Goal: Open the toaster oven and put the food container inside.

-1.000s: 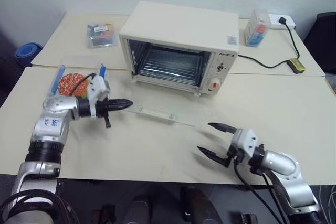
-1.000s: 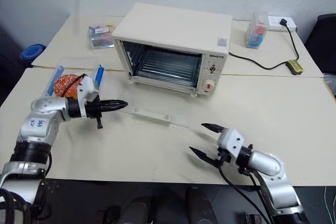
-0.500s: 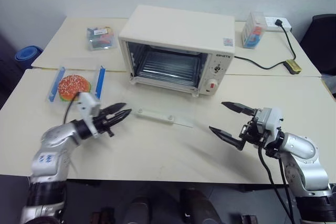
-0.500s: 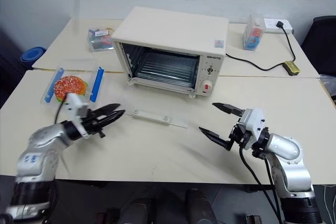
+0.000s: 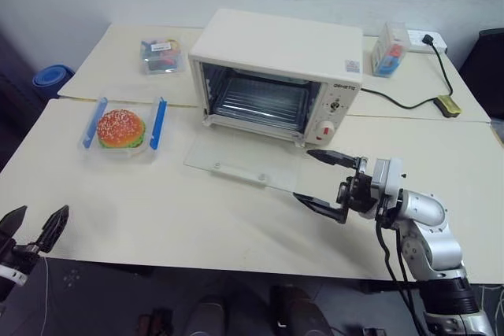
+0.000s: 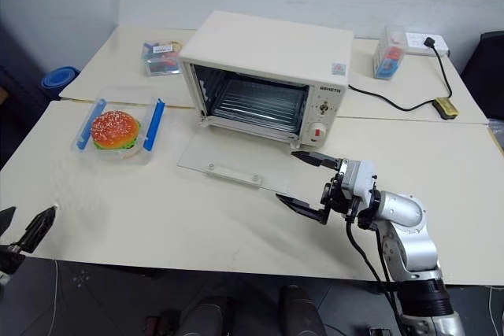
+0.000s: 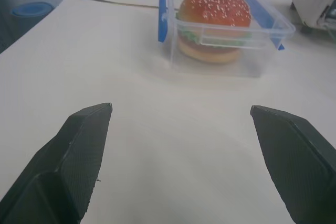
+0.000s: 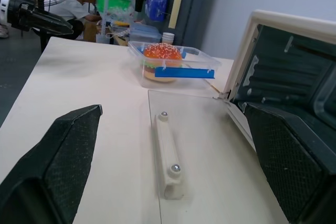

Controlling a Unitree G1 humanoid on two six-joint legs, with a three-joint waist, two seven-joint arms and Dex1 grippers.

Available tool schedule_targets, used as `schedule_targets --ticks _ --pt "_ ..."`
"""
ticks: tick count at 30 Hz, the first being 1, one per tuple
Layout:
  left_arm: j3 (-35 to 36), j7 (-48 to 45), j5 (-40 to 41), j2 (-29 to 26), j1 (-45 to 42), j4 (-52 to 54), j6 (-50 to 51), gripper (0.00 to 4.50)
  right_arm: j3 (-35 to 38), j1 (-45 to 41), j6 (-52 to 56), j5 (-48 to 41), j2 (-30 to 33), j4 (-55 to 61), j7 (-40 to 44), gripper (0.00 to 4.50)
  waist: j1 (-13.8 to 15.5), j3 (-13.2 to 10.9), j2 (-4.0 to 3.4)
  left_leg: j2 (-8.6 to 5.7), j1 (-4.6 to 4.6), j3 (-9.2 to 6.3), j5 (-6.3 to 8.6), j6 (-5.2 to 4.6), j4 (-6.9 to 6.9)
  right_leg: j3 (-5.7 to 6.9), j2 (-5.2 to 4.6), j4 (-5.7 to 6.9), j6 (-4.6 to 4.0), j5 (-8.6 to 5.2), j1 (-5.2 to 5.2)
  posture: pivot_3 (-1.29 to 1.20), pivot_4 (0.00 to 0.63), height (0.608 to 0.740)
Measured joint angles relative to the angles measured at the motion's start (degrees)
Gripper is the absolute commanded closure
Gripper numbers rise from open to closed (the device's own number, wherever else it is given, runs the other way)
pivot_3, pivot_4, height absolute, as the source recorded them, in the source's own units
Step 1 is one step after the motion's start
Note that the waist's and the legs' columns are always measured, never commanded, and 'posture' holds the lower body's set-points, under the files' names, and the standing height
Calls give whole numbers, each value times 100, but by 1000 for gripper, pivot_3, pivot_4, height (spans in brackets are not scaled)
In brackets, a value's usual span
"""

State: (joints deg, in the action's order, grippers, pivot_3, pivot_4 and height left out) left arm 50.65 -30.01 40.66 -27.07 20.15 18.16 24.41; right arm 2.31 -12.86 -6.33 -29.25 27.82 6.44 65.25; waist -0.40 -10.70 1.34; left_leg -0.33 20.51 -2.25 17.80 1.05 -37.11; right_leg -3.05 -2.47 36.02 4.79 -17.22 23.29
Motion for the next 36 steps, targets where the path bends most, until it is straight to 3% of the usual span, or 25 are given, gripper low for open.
schedule_targets --ticks 4,7,11,16,21,24,30,36 --pt "-83 1305 1242 -346 -615 468 1447 12 0 -64 0 -1 3 -133 138 0 25 0 -1 0 1 -11 0 0 0 7 1 6 0 0 3 0 150 740" --pt "-134 3625 2902 -834 -1442 34 3007 12 18 -149 -5 15 25 -221 200 0 9 -1 -3 0 0 -14 0 0 -1 8 3 20 1 1 8 0 150 740" --pt "-424 5539 4265 -968 -2381 -633 3482 12 46 -179 -11 33 81 -246 205 0 -44 -1 -2 -1 4 -12 4 10 -3 10 9 24 1 1 18 0 150 740" --pt "-939 6297 4658 -1091 -3245 -1154 3478 12 42 -23 -29 65 98 -187 186 0 -62 -1 -1 -5 8 -13 -1 19 -3 14 11 26 1 1 20 0 150 740" --pt "-1344 6615 4514 -1146 -3713 -1806 3462 12 48 172 -31 95 99 -49 78 0 -117 -1 -1 -6 7 -12 -6 29 -3 13 14 35 1 1 24 0 150 740" --pt "-1548 6620 4322 -1131 -4129 -2268 3428 529 36 223 -28 105 94 24 2 0 -104 -1 -1 -7 8 -15 -10 34 -6 16 16 40 1 0 25 0 150 740" --pt "-1568 6509 4131 -1210 -4581 -2883 3484 2347 28 192 -27 142 79 34 -115 0 -114 -1 -1 -8 6 -14 -12 37 -4 15 15 44 1 0 26 0 150 740" --pt "-1569 6242 3721 -1719 -4665 -3332 3699 4016 20 66 -40 189 53 32 -164 0 -132 -1 -1 -7 5 -12 -12 39 -1 13 16 47 1 0 31 0 150 740"
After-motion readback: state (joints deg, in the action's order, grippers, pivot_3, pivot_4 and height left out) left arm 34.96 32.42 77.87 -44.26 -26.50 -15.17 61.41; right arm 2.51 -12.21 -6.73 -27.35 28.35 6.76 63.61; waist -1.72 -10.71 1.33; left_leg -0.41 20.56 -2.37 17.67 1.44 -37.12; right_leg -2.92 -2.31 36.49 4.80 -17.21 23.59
